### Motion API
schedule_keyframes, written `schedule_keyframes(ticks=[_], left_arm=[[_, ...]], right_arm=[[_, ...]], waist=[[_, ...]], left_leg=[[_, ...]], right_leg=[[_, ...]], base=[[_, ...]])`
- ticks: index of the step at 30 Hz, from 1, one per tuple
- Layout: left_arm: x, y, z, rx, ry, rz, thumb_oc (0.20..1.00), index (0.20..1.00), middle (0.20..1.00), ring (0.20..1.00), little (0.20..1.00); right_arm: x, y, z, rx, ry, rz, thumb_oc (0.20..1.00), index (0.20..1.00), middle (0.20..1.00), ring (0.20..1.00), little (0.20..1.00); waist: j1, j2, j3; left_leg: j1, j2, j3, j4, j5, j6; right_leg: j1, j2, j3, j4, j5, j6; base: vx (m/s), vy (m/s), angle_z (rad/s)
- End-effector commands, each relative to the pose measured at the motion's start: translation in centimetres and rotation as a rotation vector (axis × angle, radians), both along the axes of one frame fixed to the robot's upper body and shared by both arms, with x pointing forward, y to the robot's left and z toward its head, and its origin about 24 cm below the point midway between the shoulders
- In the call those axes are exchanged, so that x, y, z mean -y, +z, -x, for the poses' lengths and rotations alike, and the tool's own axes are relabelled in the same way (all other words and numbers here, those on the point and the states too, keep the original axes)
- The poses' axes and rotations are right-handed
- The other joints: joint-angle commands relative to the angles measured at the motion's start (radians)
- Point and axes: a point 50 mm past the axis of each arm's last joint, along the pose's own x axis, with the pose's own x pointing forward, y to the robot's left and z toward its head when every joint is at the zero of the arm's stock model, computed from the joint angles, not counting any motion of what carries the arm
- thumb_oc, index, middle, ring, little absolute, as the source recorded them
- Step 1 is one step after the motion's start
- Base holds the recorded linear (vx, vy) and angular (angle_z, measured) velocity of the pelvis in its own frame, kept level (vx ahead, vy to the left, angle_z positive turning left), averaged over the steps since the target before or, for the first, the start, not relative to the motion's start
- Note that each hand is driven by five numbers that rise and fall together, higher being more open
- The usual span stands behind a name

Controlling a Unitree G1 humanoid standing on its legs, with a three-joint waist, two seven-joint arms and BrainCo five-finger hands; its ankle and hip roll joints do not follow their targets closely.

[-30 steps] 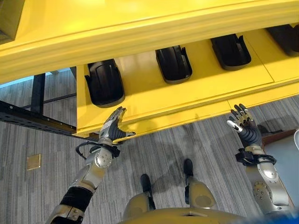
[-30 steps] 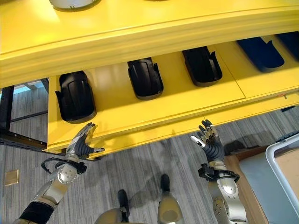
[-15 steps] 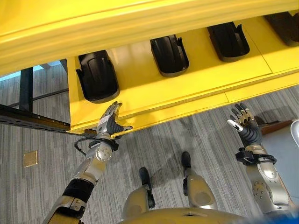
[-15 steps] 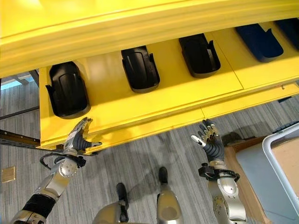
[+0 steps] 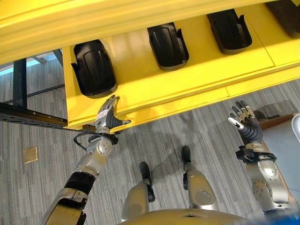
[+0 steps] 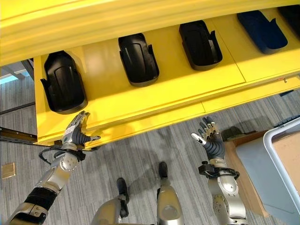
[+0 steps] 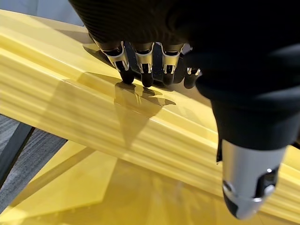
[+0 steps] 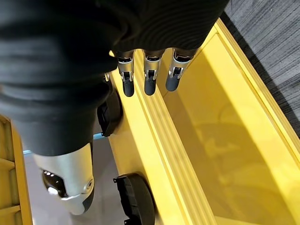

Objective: Move parts from the plastic box to the shelf.

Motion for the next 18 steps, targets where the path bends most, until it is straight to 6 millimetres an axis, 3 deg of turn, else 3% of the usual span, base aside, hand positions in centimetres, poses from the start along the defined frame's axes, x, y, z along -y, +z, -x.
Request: schedule_keyframes(ticks=[1,18], left_arm=[[-3.2,0.7,0.1,0.010,0.099,-0.053,1.000,1.000,1.000,1.000,1.000],[-4.8,1.3,-0.4,0.021,0.175,-0.063,1.000,1.000,1.000,1.000,1.000]], right_arm=[[-0.5,2.3,0.3,0.136,0.023,-0.013,1.000,1.000,1.000,1.000,1.000],[-0.5,2.5,0.3,0.141,0.034,-0.002,1.000,1.000,1.000,1.000,1.000]], waist=[[-0.003,-0.039,-0.033],[-0.006,-0.045,-0.027]], left_leg=[[-0.099,0.036,-0.039,0.220,-0.101,-0.016],[-0.130,0.038,-0.040,0.252,-0.109,-0.017]], right_leg=[[-0.044,-0.058,0.024,0.147,-0.106,0.064],[-0.071,-0.057,0.032,0.165,-0.106,0.063]], base=[[0.00,0.000,0.00],[0.00,0.001,0.00]])
